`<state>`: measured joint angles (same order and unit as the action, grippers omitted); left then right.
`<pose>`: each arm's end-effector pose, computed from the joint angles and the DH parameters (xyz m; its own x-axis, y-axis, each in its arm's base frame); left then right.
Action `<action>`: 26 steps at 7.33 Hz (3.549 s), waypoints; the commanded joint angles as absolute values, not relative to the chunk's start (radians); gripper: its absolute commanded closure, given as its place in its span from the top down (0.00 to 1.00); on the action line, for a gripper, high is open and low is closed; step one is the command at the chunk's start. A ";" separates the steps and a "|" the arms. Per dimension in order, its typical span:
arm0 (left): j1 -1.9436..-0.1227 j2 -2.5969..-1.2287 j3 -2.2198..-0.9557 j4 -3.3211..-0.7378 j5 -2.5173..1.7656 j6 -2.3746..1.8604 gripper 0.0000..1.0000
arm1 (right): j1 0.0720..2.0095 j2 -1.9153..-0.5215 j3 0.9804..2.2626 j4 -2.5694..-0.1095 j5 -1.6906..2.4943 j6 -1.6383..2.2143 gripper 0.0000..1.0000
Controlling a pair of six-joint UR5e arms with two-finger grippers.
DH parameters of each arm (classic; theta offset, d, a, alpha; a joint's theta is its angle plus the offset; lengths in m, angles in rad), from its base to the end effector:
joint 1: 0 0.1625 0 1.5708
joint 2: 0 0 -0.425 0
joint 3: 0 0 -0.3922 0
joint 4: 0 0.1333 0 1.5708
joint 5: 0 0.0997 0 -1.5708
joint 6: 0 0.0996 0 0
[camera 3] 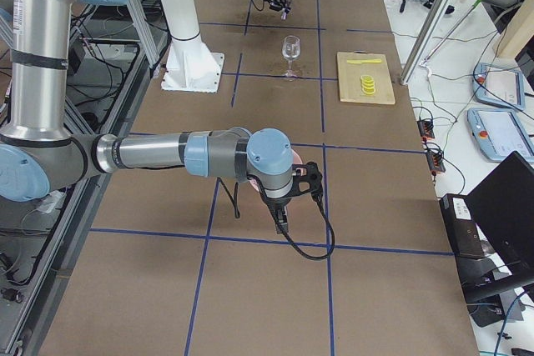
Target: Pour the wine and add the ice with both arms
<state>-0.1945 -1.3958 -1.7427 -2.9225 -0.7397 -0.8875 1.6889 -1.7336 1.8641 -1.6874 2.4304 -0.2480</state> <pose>0.3580 -0.2814 0.4998 0.6962 0.2966 -0.6537 0.5127 0.4318 0.7421 0.1070 -0.4108 0.5945 0.6585 -0.1793 0.7309 0.0452 0.9789 0.1994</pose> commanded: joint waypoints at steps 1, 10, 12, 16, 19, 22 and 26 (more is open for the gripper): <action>-0.125 -1.311 -1.705 -2.922 -0.655 -1.065 0.00 | 1.689 -1.732 1.865 -1.687 2.430 -0.247 1.00; 0.041 -1.302 -1.611 -3.030 -0.420 -1.158 0.00 | 1.689 -1.720 1.868 -1.687 2.430 -0.229 1.00; 0.043 -1.299 -1.583 -3.033 -0.419 -1.161 0.00 | 1.689 -1.720 1.868 -1.687 2.431 -0.227 1.00; 0.043 -1.299 -1.575 -3.033 -0.413 -1.161 0.00 | 1.689 -1.721 1.868 -1.687 2.431 -0.229 1.00; 0.044 -1.301 -1.575 -3.031 -0.410 -1.154 0.29 | 1.689 -1.724 1.868 -1.687 2.430 -0.227 1.00; 0.054 -1.299 -1.575 -3.027 -0.410 -1.151 0.40 | 1.689 -1.724 1.867 -1.687 2.430 -0.229 1.00; 0.060 -1.275 -1.578 -3.030 -0.471 -1.103 0.58 | 1.689 -1.721 1.865 -1.687 2.430 -0.227 1.00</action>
